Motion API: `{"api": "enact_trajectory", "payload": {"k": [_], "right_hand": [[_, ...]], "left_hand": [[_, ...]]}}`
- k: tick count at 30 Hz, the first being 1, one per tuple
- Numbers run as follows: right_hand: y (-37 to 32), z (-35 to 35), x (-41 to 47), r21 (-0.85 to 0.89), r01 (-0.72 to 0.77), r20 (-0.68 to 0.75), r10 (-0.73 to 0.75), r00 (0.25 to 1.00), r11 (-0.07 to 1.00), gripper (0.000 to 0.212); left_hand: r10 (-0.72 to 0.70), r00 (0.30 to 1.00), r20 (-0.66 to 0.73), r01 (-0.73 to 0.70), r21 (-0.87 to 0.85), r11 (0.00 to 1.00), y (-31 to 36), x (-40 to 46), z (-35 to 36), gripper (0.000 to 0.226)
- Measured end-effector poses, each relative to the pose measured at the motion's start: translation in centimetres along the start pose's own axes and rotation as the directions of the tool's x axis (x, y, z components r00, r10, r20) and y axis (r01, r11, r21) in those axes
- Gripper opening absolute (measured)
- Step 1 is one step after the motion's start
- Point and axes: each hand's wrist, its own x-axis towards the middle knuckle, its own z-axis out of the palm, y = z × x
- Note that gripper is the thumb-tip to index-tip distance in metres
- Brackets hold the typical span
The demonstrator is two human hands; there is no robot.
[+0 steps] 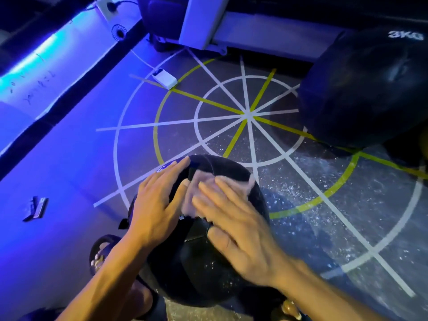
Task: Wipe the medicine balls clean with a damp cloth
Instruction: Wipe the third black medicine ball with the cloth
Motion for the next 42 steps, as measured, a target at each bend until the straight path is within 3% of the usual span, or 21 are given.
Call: {"api": "enact_trajectory", "payload": {"k": [2, 4, 6, 7, 10, 11, 13, 15, 16, 20, 21, 25, 26, 31, 33, 35, 36, 39, 40, 42], "right_hand": [[1.4, 0.2, -0.4, -0.036, 0.050, -0.002, -0.050, 0.999, 0.998, 0.053], [4.4, -1.3, 2.3, 0.073, -0.182, -0.037, 0.185, 0.982, 0.981, 0.051], [4.9, -2.4, 4.2, 0.188, -0.398, -0.006, 0.406, 0.914, 0.898, 0.052], [3.6, -2.3, 4.0, 0.153, -0.377, 0.000, 0.382, 0.924, 0.913, 0.051], [0.7, -0.6, 1.4, -0.022, -0.074, 0.014, 0.074, 0.997, 0.997, 0.053], [1.6, -0.4, 1.0, -0.047, -0.044, 0.013, 0.045, 0.999, 0.998, 0.054], [4.9, -1.3, 1.6, 0.009, -0.202, -0.038, 0.202, 0.979, 0.979, 0.051], [6.2, -2.1, 2.3, 0.113, -0.407, -0.032, 0.412, 0.910, 0.907, 0.046], [5.3, -2.1, 1.9, 0.121, -0.421, -0.035, 0.428, 0.903, 0.899, 0.046], [0.9, -0.5, -1.5, 0.022, -0.100, -0.035, 0.101, 0.994, 0.995, 0.051], [1.8, -0.7, -1.8, 0.019, -0.094, -0.032, 0.095, 0.995, 0.995, 0.050], [6.9, -2.7, -1.0, 0.242, -0.401, -0.022, 0.419, 0.908, 0.883, 0.044], [6.3, -3.0, -1.1, 0.258, -0.414, -0.019, 0.433, 0.901, 0.873, 0.044], [2.0, -1.5, 0.0, 0.076, -0.073, -0.012, 0.074, 0.997, 0.994, 0.047], [4.8, -2.2, 1.9, 0.078, -0.209, 0.036, 0.207, 0.978, 0.975, 0.043], [6.2, -3.3, 3.7, 0.197, -0.467, 0.124, 0.451, 0.884, 0.862, 0.041], [5.4, -3.6, 3.9, 0.216, -0.459, 0.131, 0.441, 0.888, 0.862, 0.045], [2.5, -2.7, 4.0, 0.204, -0.174, 0.150, 0.145, 0.978, 0.963, 0.050], [2.9, -2.5, 4.3, 0.204, -0.173, 0.160, 0.142, 0.977, 0.963, 0.050], [5.4, -3.1, 5.4, 0.221, -0.375, 0.191, 0.337, 0.922, 0.900, 0.049]], "left_hand": [[0.038, 0.999, -0.001, -0.038, 0.000, 0.999, -0.1, -0.5, 0.2, 0.050], [0.026, 1.000, -0.017, -0.026, 0.013, 1.000, 0.0, -0.6, 0.2, 0.049], [0.004, 1.000, -0.023, -0.004, 0.023, 1.000, 0.2, -0.3, 0.2, 0.049], [0.004, 1.000, -0.018, -0.003, 0.026, 1.000, 0.3, -0.2, 0.3, 0.050], [0.024, 1.000, -0.014, -0.024, 0.010, 1.000, 0.1, -0.4, 0.1, 0.050], [0.035, 0.999, -0.013, -0.035, 0.013, 0.999, 0.1, -0.6, 0.0, 0.049], [0.029, 1.000, -0.008, -0.029, 0.006, 1.000, 0.2, -0.9, 0.2, 0.048], [0.013, 1.000, -0.014, -0.013, 0.010, 1.000, 0.4, -0.7, 0.2, 0.048], [0.012, 1.000, -0.014, -0.012, 0.012, 1.000, 0.4, -0.7, 0.3, 0.048], [0.041, 0.999, -0.017, -0.041, -0.005, 0.999, 0.3, -1.1, 0.1, 0.048], [0.038, 0.999, -0.016, -0.038, -0.011, 0.999, 0.5, -1.4, 0.1, 0.049], [0.024, 0.999, -0.025, -0.023, 0.006, 1.000, 1.8, -2.1, 0.5, 0.051], [0.034, 0.999, -0.028, -0.033, 0.011, 0.999, 2.3, -2.4, 0.7, 0.050], [0.076, 0.996, -0.037, -0.076, -0.009, 0.997, 2.7, -3.6, 0.9, 0.052], [0.051, 0.998, -0.026, -0.051, -0.003, 0.999, 2.5, -3.9, 0.7, 0.052], [0.042, 0.999, -0.032, -0.042, -0.001, 0.999, 2.5, -3.8, 0.5, 0.051], [0.057, 0.998, -0.035, -0.056, 0.007, 0.998, 2.7, -3.9, 0.6, 0.051], [0.064, 0.997, -0.043, -0.064, 0.000, 0.998, 2.5, -3.8, 0.7, 0.052], [0.071, 0.997, -0.028, -0.070, 0.012, 0.997, 2.4, -3.7, 0.6, 0.052], [0.058, 0.998, -0.014, -0.058, -0.002, 0.998, 2.4, -3.9, 0.6, 0.052]]}}
